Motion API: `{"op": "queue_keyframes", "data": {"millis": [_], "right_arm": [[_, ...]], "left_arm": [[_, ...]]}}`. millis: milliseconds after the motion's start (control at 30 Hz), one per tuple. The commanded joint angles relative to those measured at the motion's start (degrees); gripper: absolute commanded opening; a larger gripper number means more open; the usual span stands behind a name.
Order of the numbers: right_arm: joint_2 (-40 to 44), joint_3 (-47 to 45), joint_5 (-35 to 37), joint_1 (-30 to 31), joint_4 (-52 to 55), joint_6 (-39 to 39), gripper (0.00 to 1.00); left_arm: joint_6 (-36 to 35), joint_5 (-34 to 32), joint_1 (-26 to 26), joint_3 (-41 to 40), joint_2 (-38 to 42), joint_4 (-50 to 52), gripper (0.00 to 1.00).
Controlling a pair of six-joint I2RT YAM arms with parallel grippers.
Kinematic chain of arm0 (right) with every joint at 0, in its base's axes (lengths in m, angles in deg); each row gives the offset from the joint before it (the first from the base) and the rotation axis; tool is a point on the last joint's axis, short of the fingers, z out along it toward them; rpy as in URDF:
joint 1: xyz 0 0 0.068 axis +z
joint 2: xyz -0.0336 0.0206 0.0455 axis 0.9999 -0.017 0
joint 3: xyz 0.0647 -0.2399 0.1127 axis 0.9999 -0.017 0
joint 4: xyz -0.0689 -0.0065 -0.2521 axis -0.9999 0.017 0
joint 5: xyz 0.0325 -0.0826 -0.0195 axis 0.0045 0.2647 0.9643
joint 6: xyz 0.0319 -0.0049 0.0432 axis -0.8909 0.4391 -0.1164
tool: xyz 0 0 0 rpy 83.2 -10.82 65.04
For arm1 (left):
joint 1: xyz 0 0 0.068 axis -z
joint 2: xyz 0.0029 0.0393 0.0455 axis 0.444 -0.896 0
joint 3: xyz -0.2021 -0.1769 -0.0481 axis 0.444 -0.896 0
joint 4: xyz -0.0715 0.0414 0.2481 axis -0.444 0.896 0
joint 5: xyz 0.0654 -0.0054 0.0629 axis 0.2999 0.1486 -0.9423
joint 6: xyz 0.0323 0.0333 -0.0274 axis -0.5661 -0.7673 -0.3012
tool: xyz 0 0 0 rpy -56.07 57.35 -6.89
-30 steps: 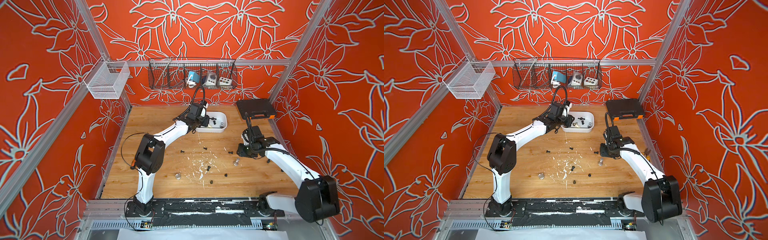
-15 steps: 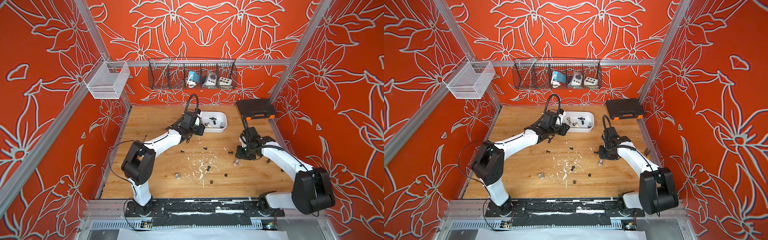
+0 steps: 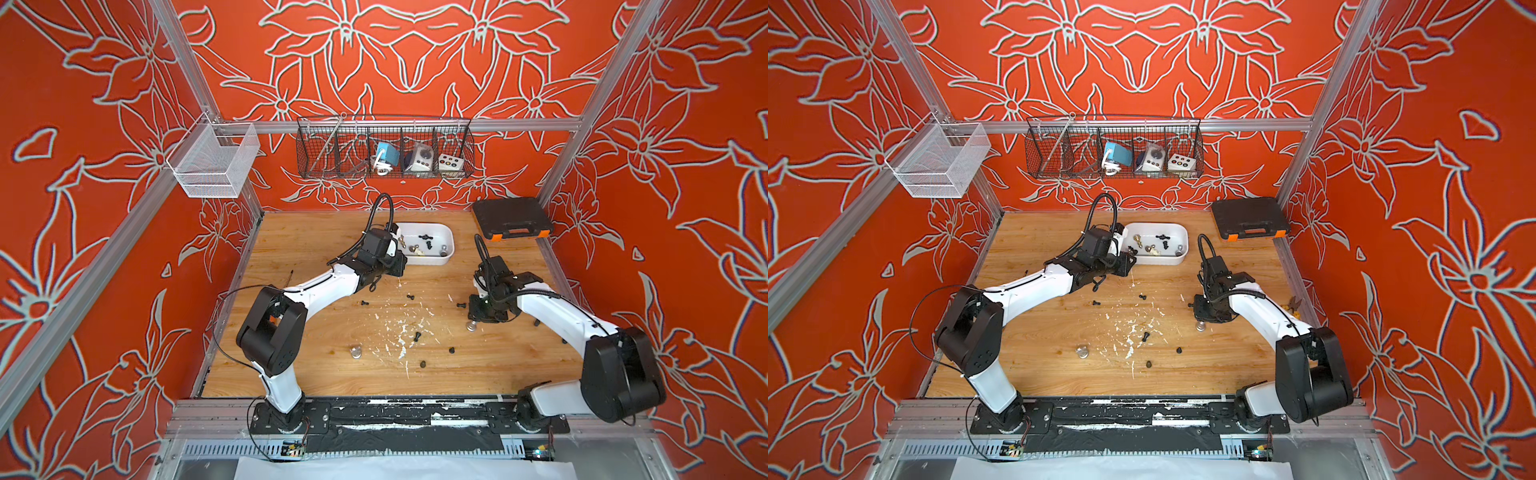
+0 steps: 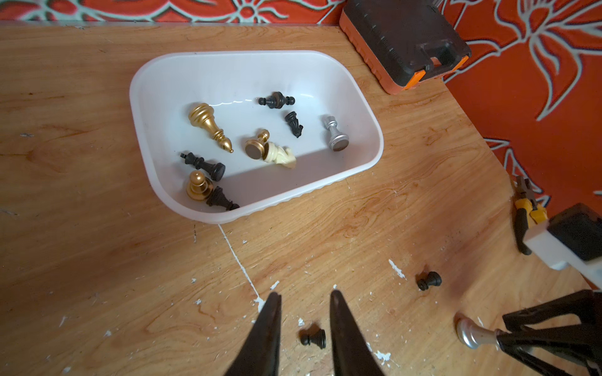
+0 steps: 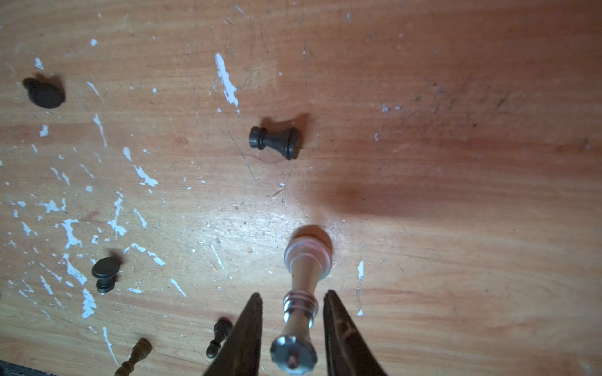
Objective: Put the chess pieces into the storage box
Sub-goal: Pick up the chess piece at the center of the board.
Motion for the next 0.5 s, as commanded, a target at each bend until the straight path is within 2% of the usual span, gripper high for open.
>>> {"op": "queue_keyframes", "data": {"millis": [0, 233, 467], "right_arm": [[-0.5, -0.9, 1.8, 0.7, 1.8, -0.8, 0.33], [-1.2, -0.9, 2.1, 1.4, 1.6, -0.9, 0.29], [-1.1, -0.6, 2.6, 1.8, 1.6, -0.9, 0.21]], "left_arm": [[0.3, -0.1, 0.3, -0.5, 1.9, -0.9, 0.27], [0.3, 0.0, 0.3, -0.7, 1.9, -1.0, 0.27], [0.2, -0.1, 0.3, -0.8, 1.7, -1.0, 0.27]]}}
